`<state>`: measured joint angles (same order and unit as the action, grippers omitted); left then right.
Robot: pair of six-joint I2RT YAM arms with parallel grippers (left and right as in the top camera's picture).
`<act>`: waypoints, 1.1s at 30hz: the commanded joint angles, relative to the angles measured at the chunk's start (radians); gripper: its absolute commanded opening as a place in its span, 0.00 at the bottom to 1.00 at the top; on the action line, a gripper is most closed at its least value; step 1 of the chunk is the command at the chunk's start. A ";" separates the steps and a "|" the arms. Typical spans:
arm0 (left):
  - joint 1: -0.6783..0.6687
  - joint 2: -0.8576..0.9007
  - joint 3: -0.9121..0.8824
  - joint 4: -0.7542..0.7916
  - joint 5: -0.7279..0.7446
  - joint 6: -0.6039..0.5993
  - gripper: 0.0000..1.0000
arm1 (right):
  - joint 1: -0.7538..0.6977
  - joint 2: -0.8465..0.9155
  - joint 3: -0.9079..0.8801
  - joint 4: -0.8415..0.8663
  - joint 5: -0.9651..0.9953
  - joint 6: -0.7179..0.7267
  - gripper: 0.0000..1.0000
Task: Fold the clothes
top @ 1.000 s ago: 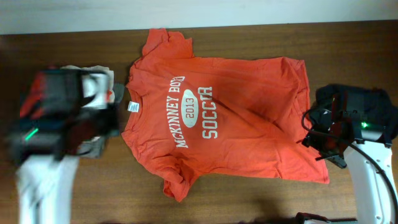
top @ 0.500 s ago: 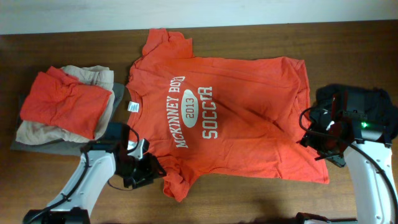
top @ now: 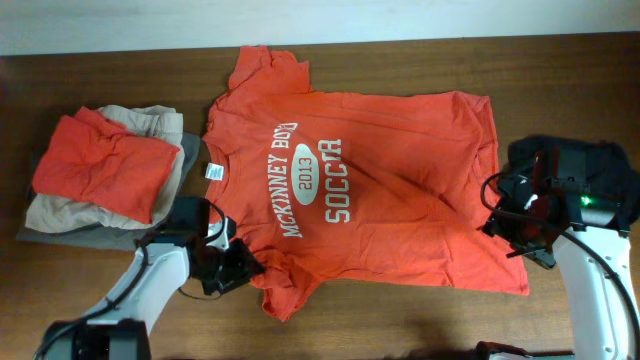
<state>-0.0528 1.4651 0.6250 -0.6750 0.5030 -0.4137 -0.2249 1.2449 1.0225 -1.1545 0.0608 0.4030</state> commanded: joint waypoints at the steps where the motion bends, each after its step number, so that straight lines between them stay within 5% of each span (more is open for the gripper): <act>1: 0.003 0.049 -0.004 0.003 -0.010 -0.008 0.21 | -0.005 0.000 -0.004 -0.001 -0.001 -0.007 0.75; 5: 0.004 0.063 -0.002 0.002 -0.011 0.045 0.01 | -0.005 0.000 -0.004 -0.001 -0.001 -0.007 0.75; 10: 0.040 0.060 0.066 -0.088 -0.050 0.129 0.00 | -0.005 0.000 -0.004 -0.002 -0.001 -0.008 0.75; 20: 0.155 0.039 0.399 -0.396 -0.379 0.296 0.01 | -0.005 0.000 -0.004 -0.001 -0.001 -0.007 0.75; 23: 0.153 0.039 0.406 -0.402 -0.370 0.296 0.34 | -0.005 0.000 -0.004 -0.001 -0.001 -0.007 0.75; 25: 0.153 0.040 0.404 -0.417 -0.393 0.296 0.41 | -0.005 0.000 -0.004 -0.008 0.003 -0.007 0.76; 33: 0.151 0.040 0.403 -0.451 -0.388 0.296 0.42 | -0.005 0.003 -0.080 0.008 -0.008 -0.002 0.88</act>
<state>0.0978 1.5158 1.0241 -1.1149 0.1223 -0.1341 -0.2249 1.2449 1.0000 -1.1610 0.0616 0.3973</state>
